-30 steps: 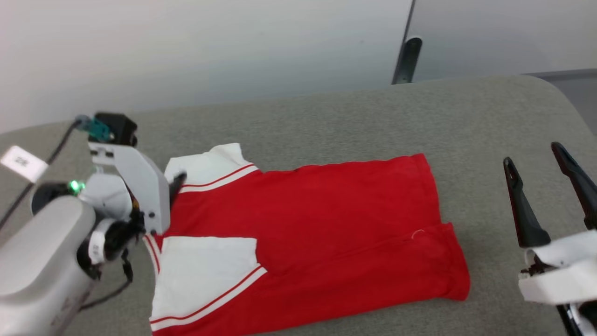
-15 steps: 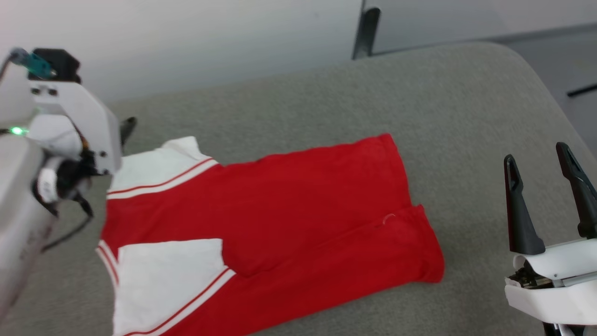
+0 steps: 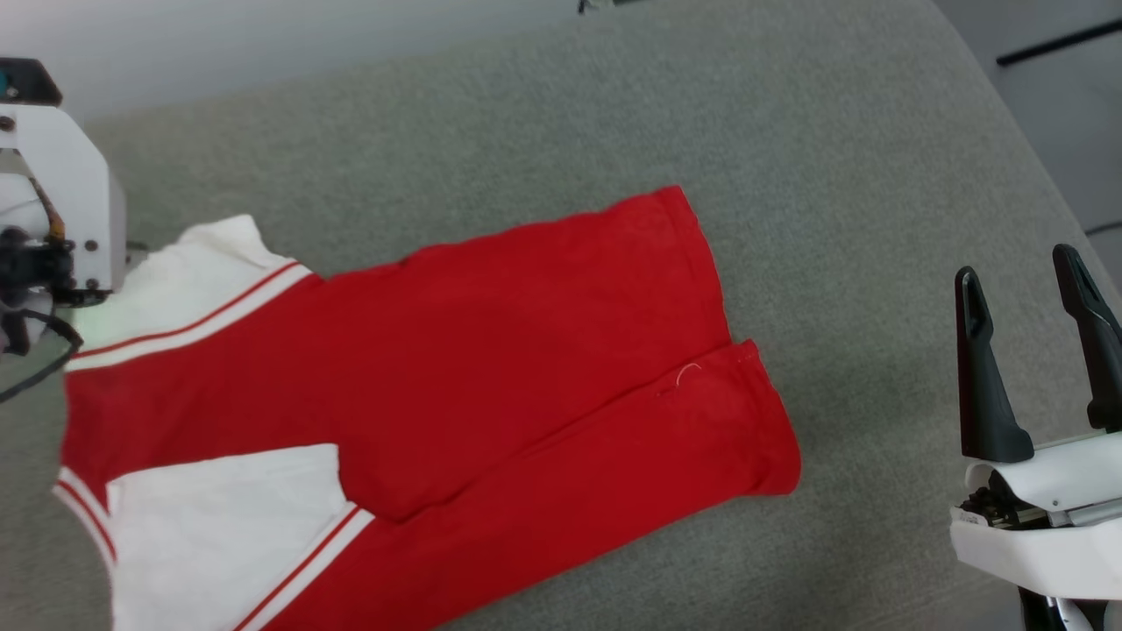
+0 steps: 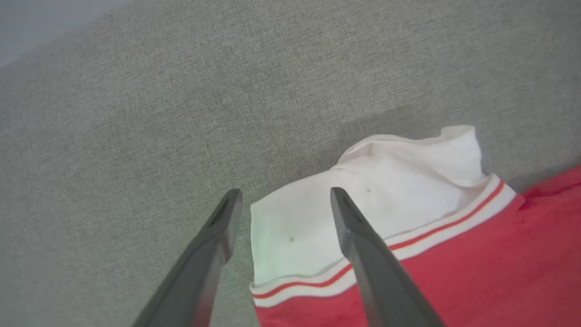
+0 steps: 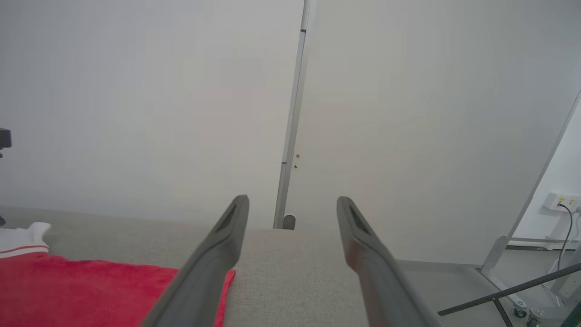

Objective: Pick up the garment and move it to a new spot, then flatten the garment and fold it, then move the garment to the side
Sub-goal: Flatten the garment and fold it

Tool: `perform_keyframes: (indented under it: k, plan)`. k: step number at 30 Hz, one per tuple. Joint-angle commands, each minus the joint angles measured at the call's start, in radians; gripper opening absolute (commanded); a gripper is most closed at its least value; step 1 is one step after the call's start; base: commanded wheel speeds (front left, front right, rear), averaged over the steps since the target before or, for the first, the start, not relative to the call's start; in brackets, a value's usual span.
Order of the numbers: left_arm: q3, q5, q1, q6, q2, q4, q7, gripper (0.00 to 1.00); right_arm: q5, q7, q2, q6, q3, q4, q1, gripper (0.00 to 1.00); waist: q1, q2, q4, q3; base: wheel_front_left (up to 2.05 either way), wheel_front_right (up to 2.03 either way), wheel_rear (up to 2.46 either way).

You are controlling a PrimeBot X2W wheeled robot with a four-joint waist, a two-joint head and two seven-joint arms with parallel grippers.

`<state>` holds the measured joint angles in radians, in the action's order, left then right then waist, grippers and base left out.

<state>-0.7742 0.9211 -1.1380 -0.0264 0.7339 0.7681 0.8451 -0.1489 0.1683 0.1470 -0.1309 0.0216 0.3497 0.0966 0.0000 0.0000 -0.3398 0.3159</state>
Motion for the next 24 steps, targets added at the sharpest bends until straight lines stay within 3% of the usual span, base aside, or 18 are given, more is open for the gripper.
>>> perform_keyframes:
  k: [1, 8, 15, 16, 18, 19, 24]
  plan:
    - [-0.008, -0.014, -0.017, 0.003, -0.003, 0.016, 0.013, 1.00, -0.010, 0.001, -0.002, 0.000, 0.004, 0.002, 0.017, 1.00, 0.0000, 0.0000, -0.025, 0.039, 0.00, 0.00, 0.00]
    - [-0.041, -0.022, -0.052, -0.002, -0.015, 0.100, 0.116, 1.00, -0.032, -0.009, 0.001, 0.000, -0.001, -0.004, 0.026, 1.00, 0.0000, 0.0000, -0.022, 0.064, 0.00, 0.00, 0.00]
    - [-0.036, 0.003, -0.050, -0.028, -0.040, 0.157, 0.154, 1.00, -0.067, -0.031, -0.004, 0.000, -0.001, -0.005, 0.043, 1.00, 0.0000, 0.0000, -0.013, 0.078, 0.00, 0.00, 0.00]
    - [-0.038, 0.004, -0.049, -0.029, -0.045, 0.164, 0.159, 0.94, -0.074, -0.039, -0.004, 0.000, -0.003, -0.005, 0.048, 1.00, 0.0000, 0.0000, -0.012, 0.080, 0.00, 0.00, 0.00]
    - [-0.031, 0.017, -0.049, -0.035, -0.059, 0.171, 0.161, 0.39, -0.078, -0.057, 0.008, 0.000, -0.004, -0.001, 0.061, 1.00, 0.0000, 0.0000, -0.010, 0.083, 0.00, 0.00, 0.00]
    - [-0.030, 0.017, -0.050, -0.030, -0.065, 0.172, 0.158, 0.00, -0.088, -0.070, 0.009, 0.000, -0.003, -0.002, 0.063, 1.00, 0.0000, 0.0000, -0.008, 0.084, 0.00, 0.00, 0.00]
    - [-0.035, 0.018, -0.068, -0.019, -0.089, 0.179, 0.152, 0.00, -0.143, -0.163, 0.024, 0.000, 0.011, -0.010, 0.100, 1.00, 0.0000, 0.0000, 0.003, 0.092, 0.00, 0.00, 0.00]
